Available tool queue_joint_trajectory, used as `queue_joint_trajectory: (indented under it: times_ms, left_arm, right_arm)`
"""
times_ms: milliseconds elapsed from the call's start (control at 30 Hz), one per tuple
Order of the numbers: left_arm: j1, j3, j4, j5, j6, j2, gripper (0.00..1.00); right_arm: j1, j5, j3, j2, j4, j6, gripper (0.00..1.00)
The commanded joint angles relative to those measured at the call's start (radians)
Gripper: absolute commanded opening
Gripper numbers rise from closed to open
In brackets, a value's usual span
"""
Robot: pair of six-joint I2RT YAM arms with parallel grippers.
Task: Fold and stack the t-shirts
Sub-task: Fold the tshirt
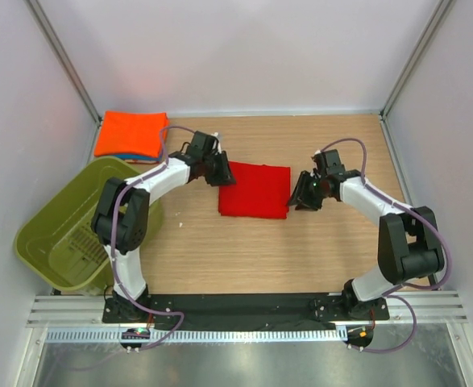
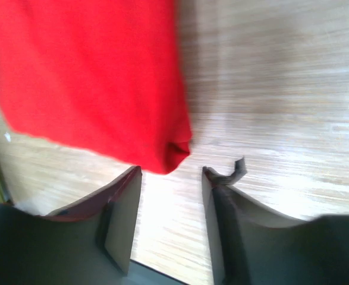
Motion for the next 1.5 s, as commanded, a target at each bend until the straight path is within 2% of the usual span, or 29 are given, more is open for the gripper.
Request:
queue_joint_trajectory:
  times_ms: [0, 67, 100, 133, 233, 400, 467, 600, 733, 867, 967, 1133, 1267, 1367, 1467]
  left_arm:
    - [-0.009, 0.004, 0.046, 0.034, -0.012, -0.011, 0.28]
    - [-0.005, 0.009, 0.046, 0.028, -0.023, 0.022, 0.28]
    - [-0.002, 0.01, 0.046, 0.016, -0.029, 0.033, 0.28]
    - [0.003, 0.013, 0.044, 0.011, -0.034, 0.042, 0.27]
    - [0.008, 0.01, 0.033, -0.033, -0.04, 0.076, 0.28]
    - [0.029, -0.01, 0.015, -0.096, -0.028, 0.125, 0.28]
    - [0.038, -0.011, 0.015, -0.084, -0.026, 0.139, 0.28]
    - [0.046, 0.004, 0.009, -0.072, -0.017, 0.125, 0.28]
    - [0.045, 0.12, -0.068, -0.056, 0.003, 0.09, 0.29]
    - [0.046, 0.191, -0.016, 0.042, -0.022, 0.102, 0.3]
    - [0.045, 0.245, 0.018, 0.126, -0.048, 0.176, 0.3]
    - [0.063, 0.322, 0.029, 0.132, -0.042, 0.306, 0.3]
    - [0.112, 0.378, 0.023, 0.16, -0.055, 0.386, 0.29]
    - [0.135, 0.392, 0.012, 0.172, -0.042, 0.363, 0.28]
    - [0.14, 0.394, -0.031, 0.133, -0.006, 0.271, 0.31]
  right_arm:
    - [0.001, -0.077, 0.107, -0.04, -0.098, -0.049, 0.36]
    - [0.007, -0.158, 0.122, -0.019, -0.055, -0.055, 0.21]
    - [0.007, -0.224, 0.128, -0.002, 0.026, -0.057, 0.15]
    - [0.007, -0.372, 0.125, 0.039, 0.082, -0.051, 0.14]
    - [0.01, -0.481, 0.116, 0.183, 0.22, -0.061, 0.13]
    - [-0.063, -0.47, -0.011, 0.325, 0.373, -0.089, 0.13]
    - [-0.087, -0.498, -0.023, 0.366, 0.383, -0.114, 0.13]
    - [-0.091, -0.53, -0.01, 0.308, 0.354, -0.117, 0.14]
    - [-0.078, -0.547, 0.021, 0.205, 0.309, -0.092, 0.17]
    - [-0.045, -0.541, -0.009, 0.159, 0.34, -0.065, 0.19]
    - [-0.045, -0.535, -0.092, 0.145, 0.412, -0.04, 0.2]
    - [-0.05, -0.492, -0.17, 0.194, 0.481, -0.054, 0.2]
    - [-0.062, -0.447, -0.177, 0.219, 0.457, -0.085, 0.2]
    - [-0.061, -0.447, -0.183, 0.146, 0.449, -0.071, 0.21]
    - [-0.058, -0.449, -0.166, 0.037, 0.365, -0.056, 0.22]
